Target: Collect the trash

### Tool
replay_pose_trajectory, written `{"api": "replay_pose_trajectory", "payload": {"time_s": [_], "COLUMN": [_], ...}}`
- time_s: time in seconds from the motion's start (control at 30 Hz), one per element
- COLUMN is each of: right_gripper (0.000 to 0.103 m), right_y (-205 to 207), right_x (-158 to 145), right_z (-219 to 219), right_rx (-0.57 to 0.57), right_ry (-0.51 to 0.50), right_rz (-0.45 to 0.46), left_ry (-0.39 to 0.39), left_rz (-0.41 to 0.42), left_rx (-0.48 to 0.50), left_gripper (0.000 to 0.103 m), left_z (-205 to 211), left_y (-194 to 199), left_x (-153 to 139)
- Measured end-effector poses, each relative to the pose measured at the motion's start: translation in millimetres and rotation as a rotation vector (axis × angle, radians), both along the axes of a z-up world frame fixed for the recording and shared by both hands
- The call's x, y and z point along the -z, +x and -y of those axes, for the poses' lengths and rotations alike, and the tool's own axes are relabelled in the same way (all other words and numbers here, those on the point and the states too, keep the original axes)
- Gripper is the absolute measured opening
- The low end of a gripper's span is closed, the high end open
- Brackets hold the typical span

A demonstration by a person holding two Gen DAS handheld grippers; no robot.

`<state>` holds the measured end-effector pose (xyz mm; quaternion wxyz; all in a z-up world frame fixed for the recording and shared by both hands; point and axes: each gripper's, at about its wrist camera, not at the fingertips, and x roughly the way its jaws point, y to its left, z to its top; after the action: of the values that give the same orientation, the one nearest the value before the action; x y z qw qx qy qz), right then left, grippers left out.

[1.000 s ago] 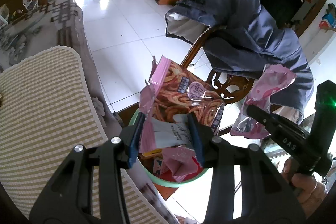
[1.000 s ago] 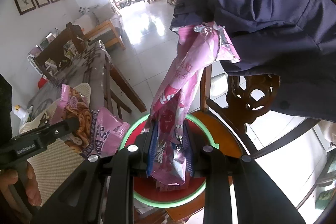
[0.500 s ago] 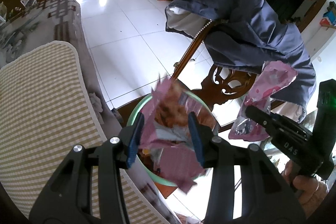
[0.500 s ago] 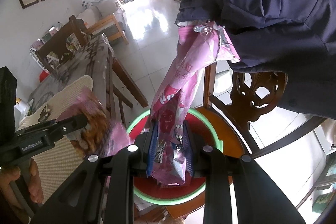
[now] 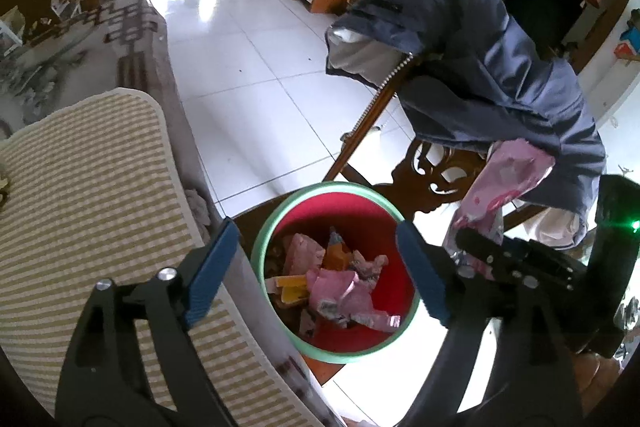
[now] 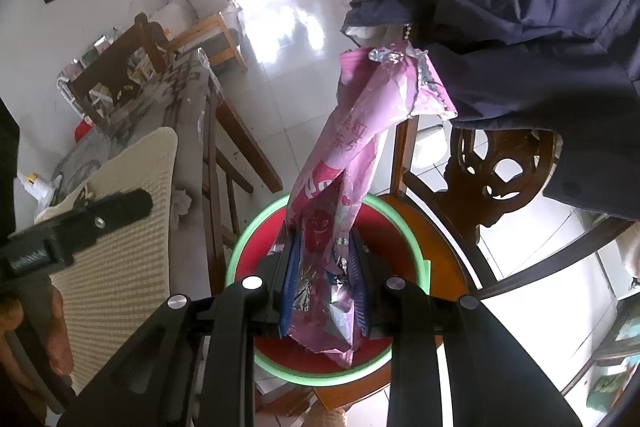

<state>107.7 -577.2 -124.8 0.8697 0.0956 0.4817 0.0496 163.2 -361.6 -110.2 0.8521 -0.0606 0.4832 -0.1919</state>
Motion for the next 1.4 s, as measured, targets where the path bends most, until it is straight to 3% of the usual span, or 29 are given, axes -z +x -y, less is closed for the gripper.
{"api": "replay_pose_trajectory", "payload": {"time_s": [0.07, 0.33, 0.6, 0.73, 1.0, 1.17, 1.27, 1.4], "right_gripper": [0.030, 0.031, 0.050, 0.069, 0.075, 0.082, 0.091, 0.096], "right_y": [0, 2, 0, -3, -11, -24, -37, -61], "right_x": [3, 6, 4, 3, 0, -20, -40, -73], "right_z": [-3, -10, -12, -10, -11, -25, -43, -77], "right_rx": [-0.005, -0.020, -0.009, 0.027, 0.088, 0.135, 0.161, 0.196], "right_ry": [0.004, 0.003, 0.003, 0.010, 0.007, -0.028, -0.065, -0.159], "right_rz": [-0.008, -0.022, -0.013, -0.013, -0.007, 0.098, 0.198, 0.383], "left_ry": [0.001, 0.001, -0.002, -0.002, -0.013, 0.015, 0.020, 0.007], "left_rz": [-0.006, -0.006, -0.006, -0.004, 0.013, 0.133, 0.223, 0.308], "left_rx": [-0.005, -0.016, -0.018, -0.014, -0.015, -0.022, -0.039, -0.061], "left_gripper": [0.080, 0.081, 0.081, 0.081, 0.083, 0.087, 0.096, 0.097], "left_z": [-3, -10, -14, -15, -25, -39, -55, -82], "left_y": [1, -1, -3, -5, -13, -29, -39, -47], "left_x": [0, -1, -1, -1, -4, -22, -38, -60]}}
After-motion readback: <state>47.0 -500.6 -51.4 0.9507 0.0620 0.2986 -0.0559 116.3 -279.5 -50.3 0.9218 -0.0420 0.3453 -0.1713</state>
